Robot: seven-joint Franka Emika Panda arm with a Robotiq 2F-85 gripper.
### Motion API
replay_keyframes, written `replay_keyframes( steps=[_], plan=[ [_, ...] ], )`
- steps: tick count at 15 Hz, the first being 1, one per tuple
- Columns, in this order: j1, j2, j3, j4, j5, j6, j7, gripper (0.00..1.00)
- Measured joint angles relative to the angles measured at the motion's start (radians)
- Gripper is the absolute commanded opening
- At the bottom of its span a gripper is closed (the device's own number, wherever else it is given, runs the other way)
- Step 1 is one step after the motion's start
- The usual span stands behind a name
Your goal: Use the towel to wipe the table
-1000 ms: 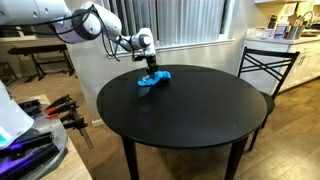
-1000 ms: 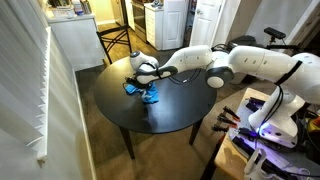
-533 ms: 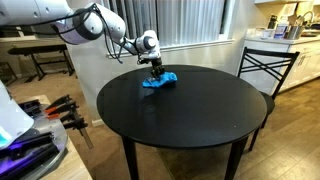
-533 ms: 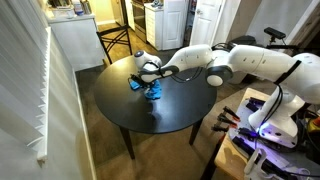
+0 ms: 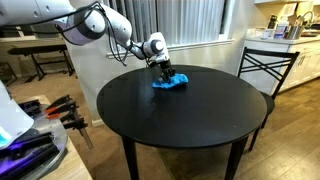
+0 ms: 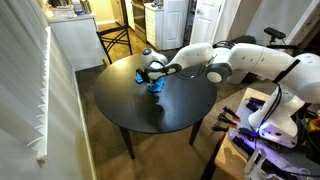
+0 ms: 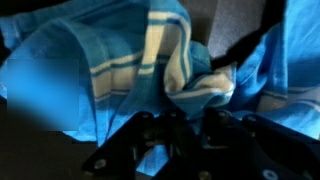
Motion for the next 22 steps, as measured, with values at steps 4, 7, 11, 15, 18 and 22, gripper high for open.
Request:
replay_keyframes(
  steps=[4,7,11,15,18,22],
  plan=[
    [-0.042,0.0,-0.046,-0.007,-0.009,0.03,0.104,0.05],
    [-0.072,0.0,-0.076,-0.008,-0.024,0.031,0.173,0.05],
    [-0.103,0.001,-0.087,-0.036,-0.049,0.024,0.238,0.05],
    [-0.085,-0.005,-0.083,-0.044,-0.094,-0.091,0.223,0.06],
    [-0.032,-0.012,-0.08,-0.046,-0.11,-0.188,0.166,0.06],
    [0.064,-0.02,-0.04,-0.04,-0.13,-0.25,0.08,0.06]
  ],
)
